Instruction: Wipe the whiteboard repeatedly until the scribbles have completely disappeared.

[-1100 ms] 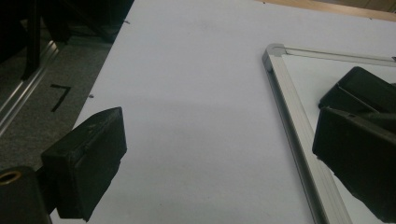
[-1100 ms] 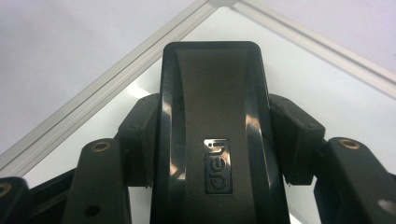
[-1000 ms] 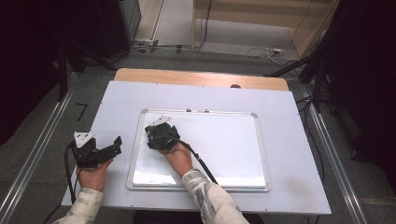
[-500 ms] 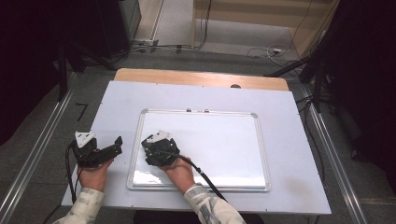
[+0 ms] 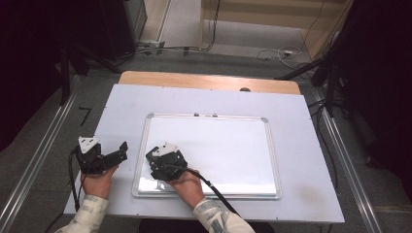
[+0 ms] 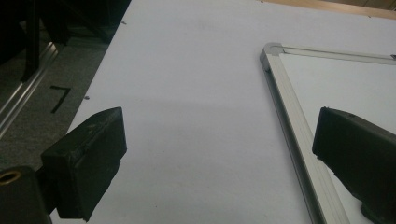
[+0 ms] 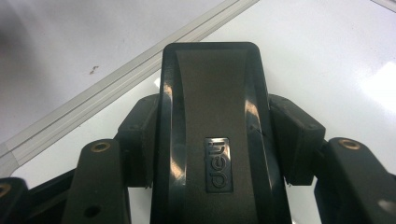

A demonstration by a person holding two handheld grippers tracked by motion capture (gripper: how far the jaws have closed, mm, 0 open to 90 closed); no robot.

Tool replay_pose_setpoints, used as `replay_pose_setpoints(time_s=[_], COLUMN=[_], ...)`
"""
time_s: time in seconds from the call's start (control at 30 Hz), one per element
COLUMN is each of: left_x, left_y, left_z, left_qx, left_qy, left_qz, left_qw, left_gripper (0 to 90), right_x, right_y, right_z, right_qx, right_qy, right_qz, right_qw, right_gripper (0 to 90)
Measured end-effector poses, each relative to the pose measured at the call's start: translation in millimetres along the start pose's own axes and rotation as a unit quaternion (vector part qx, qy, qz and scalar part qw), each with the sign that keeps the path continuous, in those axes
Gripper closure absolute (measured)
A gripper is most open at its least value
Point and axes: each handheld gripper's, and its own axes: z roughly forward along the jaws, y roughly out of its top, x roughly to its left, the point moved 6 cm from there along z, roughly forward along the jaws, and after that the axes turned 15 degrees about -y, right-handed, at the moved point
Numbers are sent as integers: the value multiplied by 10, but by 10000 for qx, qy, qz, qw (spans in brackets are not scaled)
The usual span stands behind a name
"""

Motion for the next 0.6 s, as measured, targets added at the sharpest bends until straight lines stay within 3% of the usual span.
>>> replay_pose_setpoints(time_s=[0.6], left_x=[10], left_y=[0], left_z=[1], left_qx=[-6], left_qy=[5], left_qz=[-27], left_qw=[10000], left_gripper=[33], right_x=[-16], right_y=[-5], right_z=[4], right_qx=[29], right_qy=[71], right_qz=[147], right_qw=[9999], right_gripper=[388])
